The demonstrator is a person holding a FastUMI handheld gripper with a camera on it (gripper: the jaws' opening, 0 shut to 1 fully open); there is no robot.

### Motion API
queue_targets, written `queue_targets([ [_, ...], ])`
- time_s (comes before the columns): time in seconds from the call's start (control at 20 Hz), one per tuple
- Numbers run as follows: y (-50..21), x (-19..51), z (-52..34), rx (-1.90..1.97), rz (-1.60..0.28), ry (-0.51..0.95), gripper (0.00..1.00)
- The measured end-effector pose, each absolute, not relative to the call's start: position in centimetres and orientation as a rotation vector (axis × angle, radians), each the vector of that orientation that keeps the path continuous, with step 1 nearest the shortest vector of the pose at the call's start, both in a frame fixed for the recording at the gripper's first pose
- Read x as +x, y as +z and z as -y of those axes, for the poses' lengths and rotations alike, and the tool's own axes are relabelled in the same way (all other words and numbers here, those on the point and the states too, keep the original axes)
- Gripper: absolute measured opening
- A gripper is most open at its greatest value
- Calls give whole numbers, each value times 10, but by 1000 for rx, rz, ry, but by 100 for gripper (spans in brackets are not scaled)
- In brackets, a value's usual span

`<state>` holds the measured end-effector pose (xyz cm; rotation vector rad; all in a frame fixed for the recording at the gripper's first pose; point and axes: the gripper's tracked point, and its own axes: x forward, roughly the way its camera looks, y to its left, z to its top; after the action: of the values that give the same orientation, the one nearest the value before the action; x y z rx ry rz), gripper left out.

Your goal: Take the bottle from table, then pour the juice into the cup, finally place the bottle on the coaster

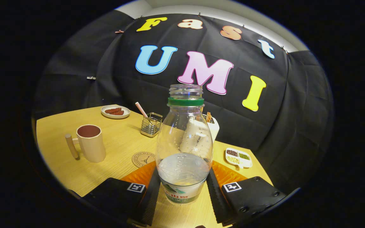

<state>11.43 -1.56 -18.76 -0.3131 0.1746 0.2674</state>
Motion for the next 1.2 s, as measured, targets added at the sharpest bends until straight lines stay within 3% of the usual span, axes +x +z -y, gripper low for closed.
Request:
queue_targets([
  [0.5,-150,127,-44,-634,-139,322,74],
  [1.2,-170,132,-116,-1022,-105,407,74],
])
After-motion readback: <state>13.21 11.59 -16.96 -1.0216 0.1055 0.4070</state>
